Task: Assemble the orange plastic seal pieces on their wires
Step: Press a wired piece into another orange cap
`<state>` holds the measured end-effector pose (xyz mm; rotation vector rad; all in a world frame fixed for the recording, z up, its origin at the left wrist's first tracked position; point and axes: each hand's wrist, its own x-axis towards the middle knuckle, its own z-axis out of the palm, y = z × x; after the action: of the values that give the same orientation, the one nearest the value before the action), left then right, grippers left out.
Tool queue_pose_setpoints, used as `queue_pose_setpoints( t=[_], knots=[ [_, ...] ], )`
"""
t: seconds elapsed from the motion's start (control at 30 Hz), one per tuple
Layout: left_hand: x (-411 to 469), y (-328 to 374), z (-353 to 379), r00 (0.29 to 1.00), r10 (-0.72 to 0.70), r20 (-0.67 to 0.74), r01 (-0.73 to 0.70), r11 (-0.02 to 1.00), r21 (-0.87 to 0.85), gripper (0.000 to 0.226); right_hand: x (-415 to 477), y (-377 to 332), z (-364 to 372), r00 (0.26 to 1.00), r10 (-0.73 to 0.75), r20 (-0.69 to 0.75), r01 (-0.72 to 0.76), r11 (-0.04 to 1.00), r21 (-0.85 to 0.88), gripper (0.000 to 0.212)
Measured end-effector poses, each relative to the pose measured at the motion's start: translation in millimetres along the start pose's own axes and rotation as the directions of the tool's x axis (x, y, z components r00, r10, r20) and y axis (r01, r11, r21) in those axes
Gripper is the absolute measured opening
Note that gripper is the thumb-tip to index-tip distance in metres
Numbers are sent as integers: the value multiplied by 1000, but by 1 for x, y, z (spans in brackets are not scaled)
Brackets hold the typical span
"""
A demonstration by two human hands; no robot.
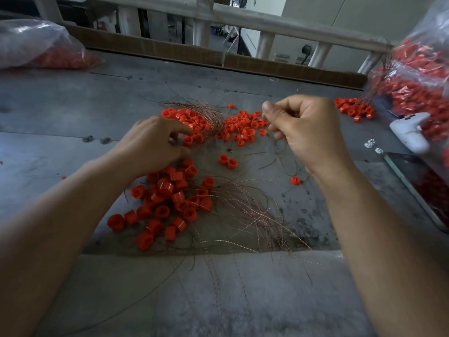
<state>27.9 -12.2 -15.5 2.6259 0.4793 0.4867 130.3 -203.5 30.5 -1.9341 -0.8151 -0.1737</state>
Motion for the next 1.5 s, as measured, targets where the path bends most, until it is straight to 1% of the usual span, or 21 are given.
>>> queue_pose_setpoints(
  t=[0.17,0.27,0.37,0.43,0.5,0.57,0.63,0.67,0.77,0.87,0.97,1.07,1.13,1.2,1.27,1.3,1.37,1.43,1.5],
  knots=[
    [1,2,-2,999,34,6,-34,999,36,14,1,3,0,1000,5,-15,-5,1000,-14,21],
    [1,2,-2,999,33,0,-33,998,48,4,3,6,-2,999,23,-29,-24,999,-27,22],
    [2,0,-2,1000,31,1,-31,998,58,6,6,12,-5,998,52,-29,-54,996,-68,21],
    [2,-1,-2,999,25,-21,-24,998,53,9,9,20,-7,996,89,20,-84,981,-178,21],
    [2,-2,-3,999,9,-46,-8,999,36,10,11,28,-6,985,156,79,-124,943,-308,17],
    [2,-3,-3,999,-23,-50,24,999,26,24,12,34,-6,969,218,113,-163,916,-368,12],
    [1,-5,-4,997,-50,-58,53,998,43,32,12,38,-3,953,261,153,-188,907,-377,8],
    [1,-6,-5,996,-59,-70,63,996,58,32,11,38,-1,944,275,181,-195,910,-367,8],
    [-2,-6,-12,991,-63,-118,72,995,69,20,10,39,6,929,264,259,-163,920,-355,15],
    [-6,-4,-20,981,-81,-175,88,996,30,15,10,38,11,940,224,258,-124,927,-354,21],
    [-12,3,-28,970,-73,-233,61,996,-60,9,10,36,11,977,131,166,-80,956,-281,20],
    [-21,14,-35,961,-76,-265,21,978,-207,9,11,31,7,998,42,52,-35,991,-126,14],
    [-25,21,-39,965,-96,-245,14,948,-319,14,12,28,3,999,12,-34,-13,1000,-26,22],
    [-28,28,-41,974,-136,-180,35,880,-474,21,12,24,-1,995,6,-100,2,997,81,29],
    [-30,33,-41,983,-156,-100,63,788,-612,24,11,19,-4,989,6,-145,17,986,164,29],
    [-31,36,-40,985,-156,-69,73,752,-655,26,10,17,-5,987,4,-163,28,980,196,28],
    [-33,40,-39,991,-129,-31,73,723,-687,29,10,14,-8,979,-16,-204,64,970,233,28],
    [-35,44,-38,996,-83,-7,56,729,-683,29,11,12,-11,972,-41,-232,98,966,239,28],
    [-37,47,-37,999,-39,11,36,724,-689,31,11,10,-13,976,-65,-207,115,965,235,25]
  ],
)
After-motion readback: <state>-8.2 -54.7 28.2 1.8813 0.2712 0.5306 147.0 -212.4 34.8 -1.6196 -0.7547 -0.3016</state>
